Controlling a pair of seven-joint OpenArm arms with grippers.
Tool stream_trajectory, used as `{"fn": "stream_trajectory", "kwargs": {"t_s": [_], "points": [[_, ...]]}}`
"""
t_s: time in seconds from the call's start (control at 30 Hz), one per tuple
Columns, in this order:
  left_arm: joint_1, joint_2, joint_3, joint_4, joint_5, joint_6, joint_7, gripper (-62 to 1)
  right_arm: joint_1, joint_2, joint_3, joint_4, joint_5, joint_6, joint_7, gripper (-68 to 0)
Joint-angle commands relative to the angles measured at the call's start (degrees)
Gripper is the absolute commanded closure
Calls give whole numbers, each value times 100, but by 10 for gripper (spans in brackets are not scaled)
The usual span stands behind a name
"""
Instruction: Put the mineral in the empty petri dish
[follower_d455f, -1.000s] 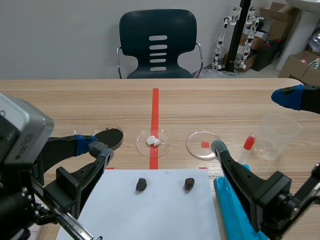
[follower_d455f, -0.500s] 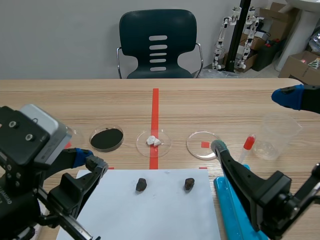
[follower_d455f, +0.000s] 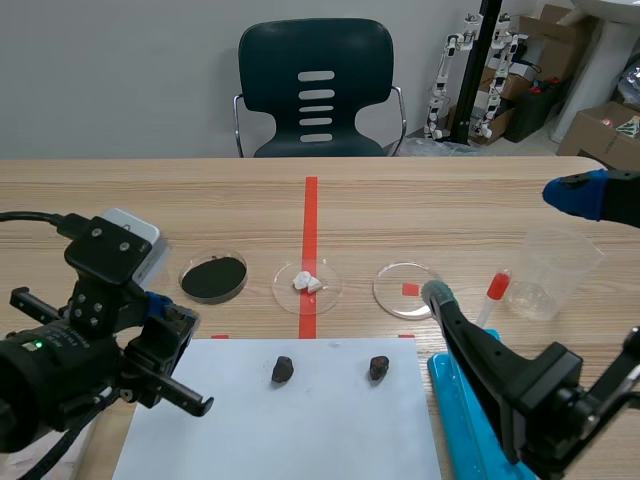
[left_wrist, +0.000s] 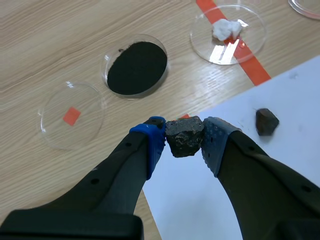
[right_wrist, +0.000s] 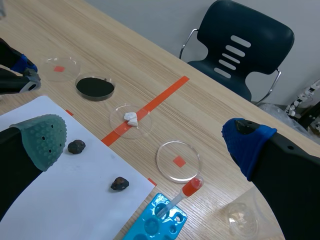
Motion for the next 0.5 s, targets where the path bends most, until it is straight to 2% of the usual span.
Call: {"fn": "stream_trajectory", "kwargs": {"t_s": [0.0,0.47], "points": [[-168,125,-131,-81,-68,35,-94,-141,50,-15,37,105,42,-37,85,-679],[-1847,942,-658,-1821,-181,31,356,-141,50,-15,37,105,42,-37,85,-679]]}}
